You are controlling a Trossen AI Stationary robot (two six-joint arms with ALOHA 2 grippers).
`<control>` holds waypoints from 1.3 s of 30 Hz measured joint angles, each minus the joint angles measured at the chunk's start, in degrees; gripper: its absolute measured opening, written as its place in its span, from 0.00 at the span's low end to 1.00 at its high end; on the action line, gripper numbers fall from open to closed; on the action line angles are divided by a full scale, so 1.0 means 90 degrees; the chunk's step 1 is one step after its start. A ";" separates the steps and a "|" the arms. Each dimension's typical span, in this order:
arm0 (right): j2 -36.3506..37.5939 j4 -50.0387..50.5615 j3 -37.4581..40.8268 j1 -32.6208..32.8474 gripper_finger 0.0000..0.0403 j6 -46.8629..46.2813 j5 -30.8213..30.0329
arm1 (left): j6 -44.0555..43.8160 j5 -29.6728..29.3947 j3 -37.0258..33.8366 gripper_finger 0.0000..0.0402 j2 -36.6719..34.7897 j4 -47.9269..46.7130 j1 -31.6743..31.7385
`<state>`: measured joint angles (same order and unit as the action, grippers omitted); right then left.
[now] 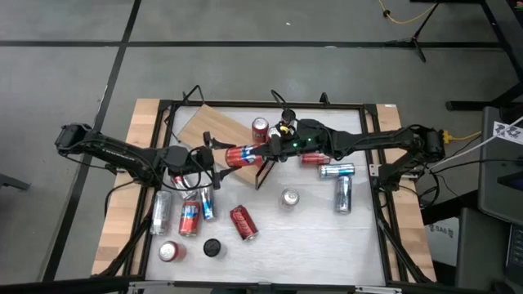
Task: Pick and place cans onto a shelf
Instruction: Put the bottom right red soda can on the shelf aligned with the other red soda can
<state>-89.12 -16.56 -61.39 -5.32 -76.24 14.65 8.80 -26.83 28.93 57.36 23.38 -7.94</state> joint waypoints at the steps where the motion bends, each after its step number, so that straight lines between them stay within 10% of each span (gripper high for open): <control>1: -0.0002 -0.0002 0.0000 0.0000 0.74 0.0003 -0.0002 | 0.0044 0.0004 0.0000 0.80 0.0000 0.0000 0.0002; 24: -0.0031 0.0405 0.0024 -0.0018 0.74 0.0024 -0.0327 | -0.0386 -0.0616 0.0019 0.91 -0.0038 -0.0056 -0.0019; 39: -0.0022 0.0459 -0.0227 -0.0521 0.74 0.1366 0.0332 | 0.0084 -0.1711 0.0010 0.91 -0.1426 -0.1053 -0.0437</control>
<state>-89.32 -12.43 -63.42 -10.01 -63.94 17.64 9.56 -42.23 29.02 44.53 13.90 -11.88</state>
